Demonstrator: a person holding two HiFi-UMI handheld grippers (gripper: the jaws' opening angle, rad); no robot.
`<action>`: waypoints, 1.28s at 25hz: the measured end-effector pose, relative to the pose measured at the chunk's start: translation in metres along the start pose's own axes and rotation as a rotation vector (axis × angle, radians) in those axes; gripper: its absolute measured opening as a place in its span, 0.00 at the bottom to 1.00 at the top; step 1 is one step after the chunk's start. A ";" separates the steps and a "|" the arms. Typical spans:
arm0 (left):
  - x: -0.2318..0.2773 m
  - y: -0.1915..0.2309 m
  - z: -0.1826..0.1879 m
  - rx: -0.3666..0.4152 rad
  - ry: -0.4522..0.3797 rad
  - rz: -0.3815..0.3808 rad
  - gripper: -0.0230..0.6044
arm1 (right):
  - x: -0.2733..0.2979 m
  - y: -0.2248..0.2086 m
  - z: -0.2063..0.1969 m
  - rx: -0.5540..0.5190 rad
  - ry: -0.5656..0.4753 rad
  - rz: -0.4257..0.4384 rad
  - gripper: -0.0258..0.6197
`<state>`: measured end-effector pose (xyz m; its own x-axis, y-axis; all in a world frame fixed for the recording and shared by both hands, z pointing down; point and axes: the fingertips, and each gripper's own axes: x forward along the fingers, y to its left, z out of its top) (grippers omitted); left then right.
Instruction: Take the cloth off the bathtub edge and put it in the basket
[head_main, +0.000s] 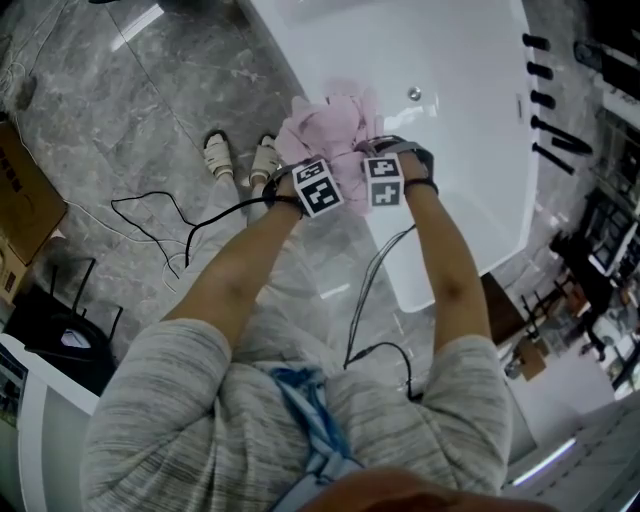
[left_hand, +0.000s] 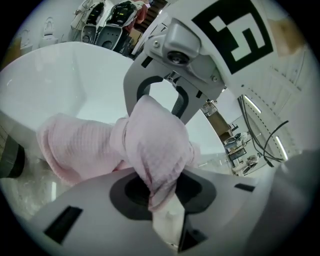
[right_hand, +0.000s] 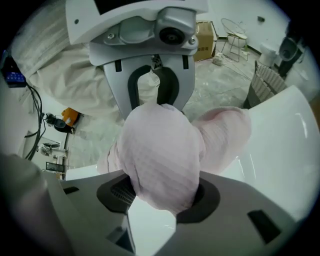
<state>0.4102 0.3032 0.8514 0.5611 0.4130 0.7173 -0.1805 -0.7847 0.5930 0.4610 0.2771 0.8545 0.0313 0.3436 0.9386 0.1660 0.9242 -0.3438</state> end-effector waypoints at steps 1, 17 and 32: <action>-0.005 -0.002 0.000 0.005 0.000 -0.001 0.21 | -0.005 0.003 0.003 0.020 -0.013 -0.004 0.38; -0.116 0.009 0.025 0.070 -0.036 0.111 0.21 | -0.100 -0.025 0.044 0.164 -0.131 -0.167 0.38; -0.218 0.027 0.050 0.122 -0.078 0.205 0.21 | -0.190 -0.069 0.076 0.267 -0.219 -0.348 0.38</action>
<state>0.3235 0.1689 0.6922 0.5848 0.2064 0.7845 -0.2003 -0.9004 0.3862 0.3691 0.1611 0.6980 -0.1935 0.0076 0.9811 -0.1298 0.9910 -0.0333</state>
